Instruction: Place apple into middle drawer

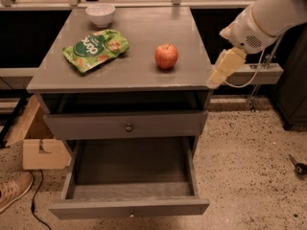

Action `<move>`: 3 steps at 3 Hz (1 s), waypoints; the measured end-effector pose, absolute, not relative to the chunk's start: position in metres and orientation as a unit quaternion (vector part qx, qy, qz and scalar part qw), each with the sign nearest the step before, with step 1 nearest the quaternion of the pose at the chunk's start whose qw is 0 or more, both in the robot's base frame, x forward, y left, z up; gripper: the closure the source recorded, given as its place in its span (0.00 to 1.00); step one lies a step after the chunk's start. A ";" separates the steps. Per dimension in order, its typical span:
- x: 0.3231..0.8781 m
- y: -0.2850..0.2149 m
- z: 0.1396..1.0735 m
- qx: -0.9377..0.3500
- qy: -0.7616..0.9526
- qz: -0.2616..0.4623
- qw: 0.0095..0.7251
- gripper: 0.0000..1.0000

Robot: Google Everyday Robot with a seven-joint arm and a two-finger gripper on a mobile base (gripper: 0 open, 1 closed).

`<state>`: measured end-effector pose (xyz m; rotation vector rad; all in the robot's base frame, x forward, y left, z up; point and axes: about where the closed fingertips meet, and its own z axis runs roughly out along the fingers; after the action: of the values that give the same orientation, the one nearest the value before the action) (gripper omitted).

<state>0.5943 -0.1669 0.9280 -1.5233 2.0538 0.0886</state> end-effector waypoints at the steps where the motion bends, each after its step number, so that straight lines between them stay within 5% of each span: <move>1: 0.647 -0.125 0.915 -0.544 0.748 0.116 0.363 0.00; 3: 0.691 -0.079 0.900 -0.513 0.732 0.185 0.408 0.00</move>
Offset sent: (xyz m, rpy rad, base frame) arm 0.1049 0.0858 -0.0212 0.4809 -0.0548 0.0458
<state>0.6913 -0.0794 0.8999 -1.2918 1.8453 0.4666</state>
